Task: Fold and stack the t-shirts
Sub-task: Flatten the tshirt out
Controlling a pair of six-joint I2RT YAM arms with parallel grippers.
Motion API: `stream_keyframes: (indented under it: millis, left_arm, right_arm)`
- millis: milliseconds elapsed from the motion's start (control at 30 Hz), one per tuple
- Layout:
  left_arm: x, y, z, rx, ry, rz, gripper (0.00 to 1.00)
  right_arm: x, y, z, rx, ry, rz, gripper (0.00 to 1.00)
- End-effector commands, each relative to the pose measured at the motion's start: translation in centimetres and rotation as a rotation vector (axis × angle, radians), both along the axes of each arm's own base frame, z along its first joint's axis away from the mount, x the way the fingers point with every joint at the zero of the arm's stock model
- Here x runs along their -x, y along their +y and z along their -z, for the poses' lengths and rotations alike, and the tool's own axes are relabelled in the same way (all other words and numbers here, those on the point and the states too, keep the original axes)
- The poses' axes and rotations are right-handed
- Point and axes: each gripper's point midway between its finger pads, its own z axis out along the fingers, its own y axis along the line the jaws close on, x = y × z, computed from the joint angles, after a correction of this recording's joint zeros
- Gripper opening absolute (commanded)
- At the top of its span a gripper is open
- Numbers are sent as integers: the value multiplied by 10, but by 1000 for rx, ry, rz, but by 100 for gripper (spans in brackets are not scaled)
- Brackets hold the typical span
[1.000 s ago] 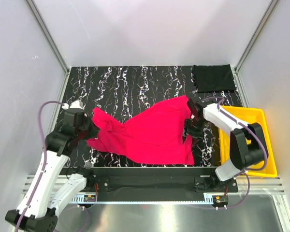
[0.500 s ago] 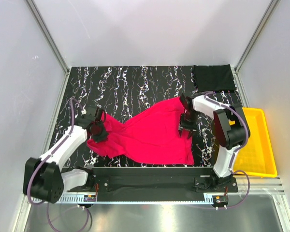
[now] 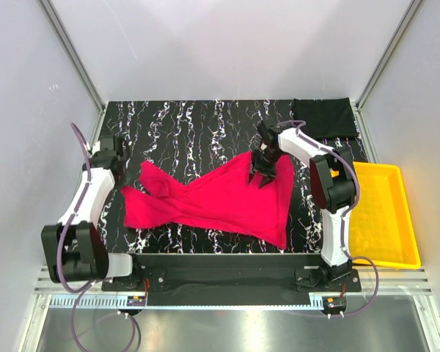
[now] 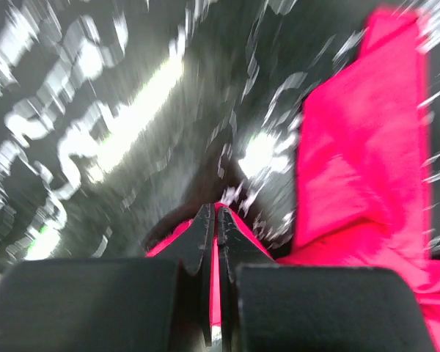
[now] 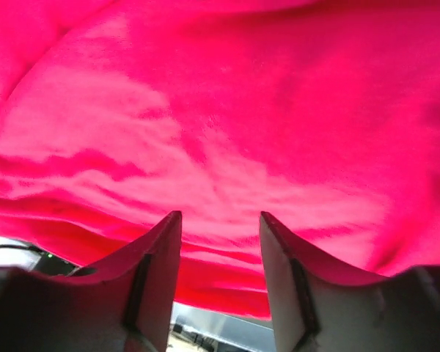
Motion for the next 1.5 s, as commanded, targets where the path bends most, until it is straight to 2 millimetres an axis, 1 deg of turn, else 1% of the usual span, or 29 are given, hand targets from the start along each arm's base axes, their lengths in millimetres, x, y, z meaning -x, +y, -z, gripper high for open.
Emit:
stream_keyframes:
  millis: [0,33,67,133,167,200,233,267,333,367,433,500,533,567,600,633,733,800,900,967,1033,1067,1100,1167,1200,1233,1300,1367,1467]
  left_arm:
    - [-18,21,-60,-141,-145,33,0]
    - [-21,7,-61,-77,-163,89,0]
    - [-21,-2,-63,-36,-177,123,0]
    - [-15,-27,-63,81,-217,171,0]
    - [-12,-37,-60,119,-223,183,0]
    - [-5,-46,-50,158,-210,186,0]
    - [-2,-56,-43,199,-195,204,0]
    - [0,-63,-36,215,-182,220,0]
    - [6,-74,-19,267,-138,228,0]
    - [5,-76,-17,283,-136,231,0]
    - [3,-79,-13,299,-127,236,0]
    - [-3,-80,-16,302,-145,241,0]
    - [-5,-80,-17,300,-147,244,0]
    - [-7,-80,-19,299,-150,246,0]
    - [-10,-80,-23,292,-161,254,0]
    - [-10,-80,-25,289,-165,260,0]
    - [-11,-78,-31,277,-187,264,0]
    - [-9,-78,-34,271,-198,268,0]
    - [-7,-80,-41,275,-217,303,0]
    - [-3,-92,-45,320,-234,356,0]
    - [2,-98,-54,342,-273,368,0]
    - [5,-101,-53,356,-275,374,0]
    - [7,-107,-55,384,-287,384,0]
    - [13,-129,-48,425,-259,439,0]
    - [14,-137,-44,452,-245,451,0]
    - [16,-148,-32,473,-202,472,0]
    - [19,-156,-16,509,-142,466,0]
    - [19,-158,1,516,-86,445,0]
    - [12,-156,9,503,-69,441,0]
  right_arm:
    - [1,-9,-32,52,-33,-33,54]
    - [15,-33,-33,169,-1,-53,56]
    - [31,-47,-38,214,15,-68,57]
    - [58,-68,-42,286,52,-84,58]
    - [81,-75,-46,278,65,-78,58]
    - [92,-73,-47,246,71,-71,57]
    - [100,-55,-50,139,81,-40,55]
    - [119,-51,-46,96,117,-25,52]
    - [130,-27,-43,-1,125,-16,46]
    - [139,-24,-37,-3,136,-21,37]
    - [142,-9,-31,-56,136,-38,31]
    - [150,-10,-18,-46,188,-32,26]
    - [154,-18,-8,1,217,-31,25]
    - [157,-26,-3,53,234,-24,24]
    - [155,-44,4,156,223,-5,24]
    - [163,-58,2,227,250,22,25]
    - [158,-94,1,378,199,115,35]
    - [156,-112,-1,384,200,190,40]
    - [143,-121,-9,376,156,218,41]
    - [130,-121,-24,391,90,201,41]
    - [125,-109,-32,356,53,166,41]
    - [121,-96,-35,303,41,146,41]
    - [122,-74,-35,253,22,91,41]
    - [121,-54,-31,231,22,36,42]
    - [124,-48,-26,234,37,14,43]
    - [126,-44,-16,254,71,-2,43]
    - [122,-37,-6,247,70,-10,43]
    - [116,-31,2,255,55,-28,42]
    - [93,-20,12,280,2,-75,42]
